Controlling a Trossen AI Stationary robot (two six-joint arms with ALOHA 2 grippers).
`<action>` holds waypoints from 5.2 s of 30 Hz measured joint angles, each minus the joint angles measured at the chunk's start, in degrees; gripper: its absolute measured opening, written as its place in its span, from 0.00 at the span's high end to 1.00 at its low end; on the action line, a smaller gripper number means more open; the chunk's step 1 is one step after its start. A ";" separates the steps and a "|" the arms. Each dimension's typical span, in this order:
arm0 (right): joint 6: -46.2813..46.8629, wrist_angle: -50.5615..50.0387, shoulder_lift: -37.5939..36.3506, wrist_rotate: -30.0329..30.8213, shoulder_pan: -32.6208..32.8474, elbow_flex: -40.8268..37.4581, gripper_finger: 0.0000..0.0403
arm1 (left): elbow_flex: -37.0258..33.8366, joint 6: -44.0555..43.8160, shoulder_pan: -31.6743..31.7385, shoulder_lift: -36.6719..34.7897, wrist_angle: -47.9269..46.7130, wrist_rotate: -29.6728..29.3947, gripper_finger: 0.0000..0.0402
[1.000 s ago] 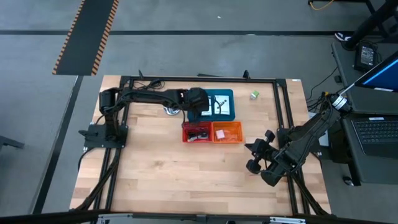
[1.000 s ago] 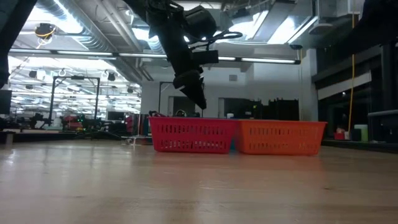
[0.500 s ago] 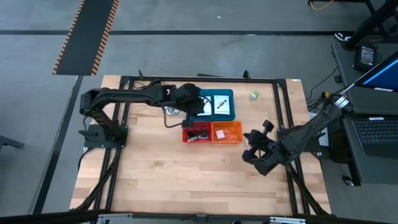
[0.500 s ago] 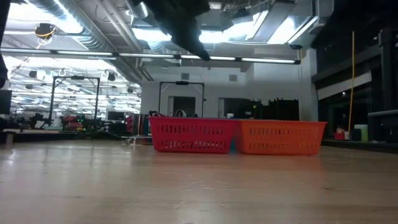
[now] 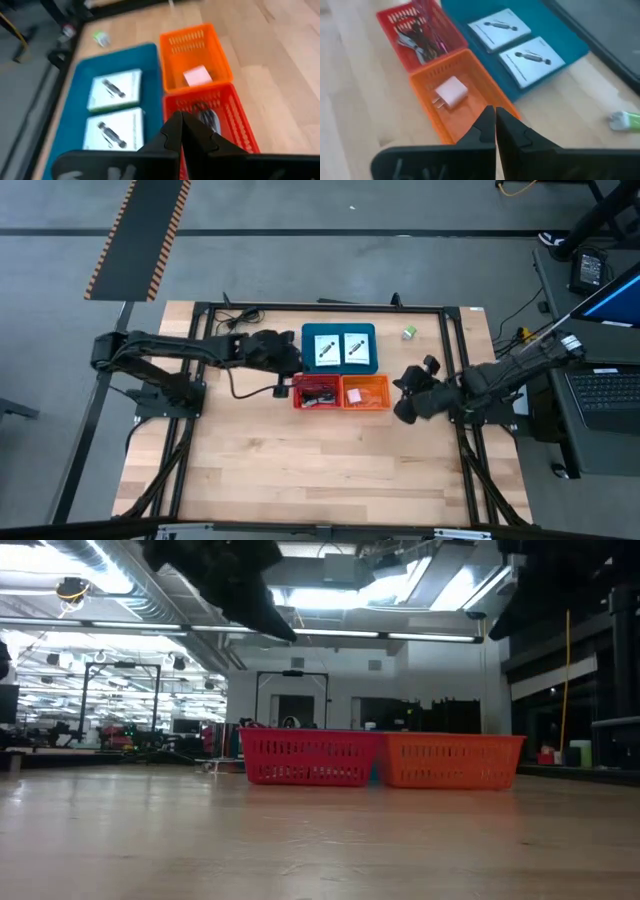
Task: Pick and place items into bin
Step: Put the green charger adapter into the orange bin
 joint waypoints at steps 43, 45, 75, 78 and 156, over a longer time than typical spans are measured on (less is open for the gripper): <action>-6.36 -2.74 10.65 -33.55 -66.62 15.49 1.00 | -7.50 -5.57 -1.00 -5.32 8.64 -2.77 0.99; -3.97 -4.77 13.59 -32.41 -67.17 17.34 1.00 | -7.50 -5.80 -1.00 -5.32 8.41 -2.78 0.99; 17.92 -12.09 33.44 -27.85 -67.99 19.08 0.49 | -9.99 -6.79 -1.04 -5.25 0.31 -2.80 1.00; 19.11 -11.71 35.65 -27.92 -67.99 19.08 0.46 | -9.99 -6.82 -1.34 -5.25 0.26 -2.81 1.00; 7.38 10.43 41.93 -26.10 -75.11 8.94 0.45 | -9.99 1.77 -2.88 -5.25 -6.47 -2.85 0.99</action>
